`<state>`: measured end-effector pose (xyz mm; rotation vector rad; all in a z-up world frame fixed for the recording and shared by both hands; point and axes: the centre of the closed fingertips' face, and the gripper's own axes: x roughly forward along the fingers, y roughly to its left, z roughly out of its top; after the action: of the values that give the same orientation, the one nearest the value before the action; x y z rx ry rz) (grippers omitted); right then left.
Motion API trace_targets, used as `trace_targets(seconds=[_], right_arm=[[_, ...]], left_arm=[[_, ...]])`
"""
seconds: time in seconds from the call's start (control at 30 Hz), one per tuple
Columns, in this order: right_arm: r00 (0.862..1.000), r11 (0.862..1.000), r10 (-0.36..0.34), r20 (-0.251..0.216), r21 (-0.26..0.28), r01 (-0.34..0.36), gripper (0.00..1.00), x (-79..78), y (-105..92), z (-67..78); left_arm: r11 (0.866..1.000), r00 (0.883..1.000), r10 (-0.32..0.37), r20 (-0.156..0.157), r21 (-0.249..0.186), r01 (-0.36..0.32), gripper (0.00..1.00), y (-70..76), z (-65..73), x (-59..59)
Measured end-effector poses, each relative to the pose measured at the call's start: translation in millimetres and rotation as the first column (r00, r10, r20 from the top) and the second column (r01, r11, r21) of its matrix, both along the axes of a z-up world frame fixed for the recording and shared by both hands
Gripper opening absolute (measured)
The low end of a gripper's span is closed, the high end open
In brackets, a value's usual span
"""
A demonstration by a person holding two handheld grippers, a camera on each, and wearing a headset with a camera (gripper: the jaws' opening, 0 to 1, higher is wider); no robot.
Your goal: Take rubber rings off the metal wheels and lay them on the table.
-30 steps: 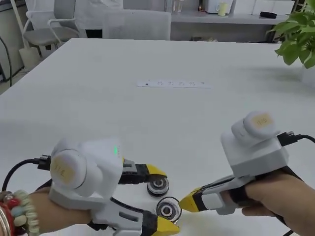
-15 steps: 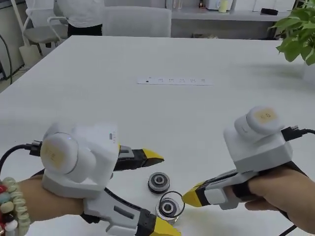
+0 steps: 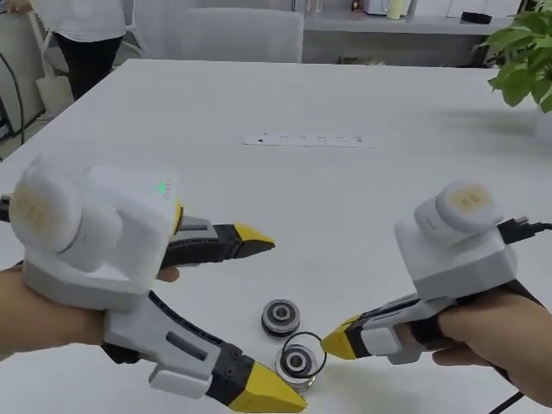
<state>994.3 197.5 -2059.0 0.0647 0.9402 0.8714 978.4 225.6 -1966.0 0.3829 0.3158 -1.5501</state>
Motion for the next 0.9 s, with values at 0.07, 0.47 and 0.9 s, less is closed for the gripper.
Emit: trace_targets(seconds=[0.07,0.47,0.9], right_arm=[[1.0,1.0,0.001,0.001,0.001,-0.001,0.0,0.0,0.2,-0.1],[1.0,1.0,0.001,0.007,0.007,-0.001,0.0,0.8,0.8,2.8],[1.0,1.0,-0.004,0.013,0.016,0.004,0.0,2.2,0.6,5.2]], left_arm=[[1.0,1.0,0.003,0.005,-0.001,-0.003,0.93,2.5,3.6,-0.9],[0.998,0.998,0.062,0.029,-0.007,-0.061,0.95,27.5,16.8,-5.1],[0.984,0.983,0.179,0.046,-0.008,-0.179,0.95,65.9,23.2,-1.1]])
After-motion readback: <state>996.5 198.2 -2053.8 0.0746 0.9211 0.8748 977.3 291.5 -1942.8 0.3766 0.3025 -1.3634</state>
